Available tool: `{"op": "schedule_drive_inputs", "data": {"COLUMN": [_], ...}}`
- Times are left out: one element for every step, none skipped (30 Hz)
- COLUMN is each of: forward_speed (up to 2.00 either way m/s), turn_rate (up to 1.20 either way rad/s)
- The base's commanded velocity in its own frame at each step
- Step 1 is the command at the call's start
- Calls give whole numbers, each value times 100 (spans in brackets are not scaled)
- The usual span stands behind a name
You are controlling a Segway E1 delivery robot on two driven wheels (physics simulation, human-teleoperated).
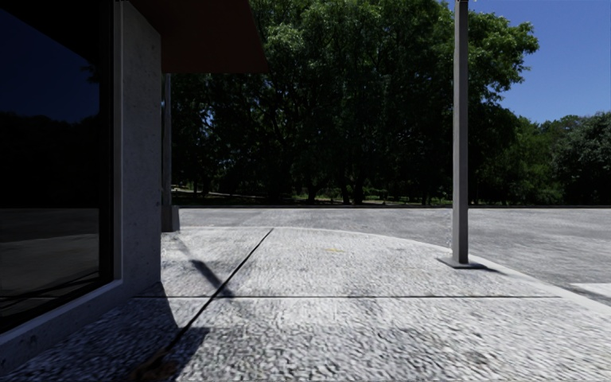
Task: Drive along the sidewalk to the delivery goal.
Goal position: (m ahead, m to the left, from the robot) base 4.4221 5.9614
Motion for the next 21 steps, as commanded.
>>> {"op": "schedule_drive_inputs", "data": {"forward_speed": [200, 200, 200, 200, 200, 200, 200, 200, 200, 200, 200, 200, 200, 200, 200, 200, 200, 200, 200, 200, 200], "turn_rate": [0, 0, 0, 0, 0, 0, 0, 0, 0, 0, 0, 0, 0, 0, 0, 0, 0, 0, 0, 0, 0]}}
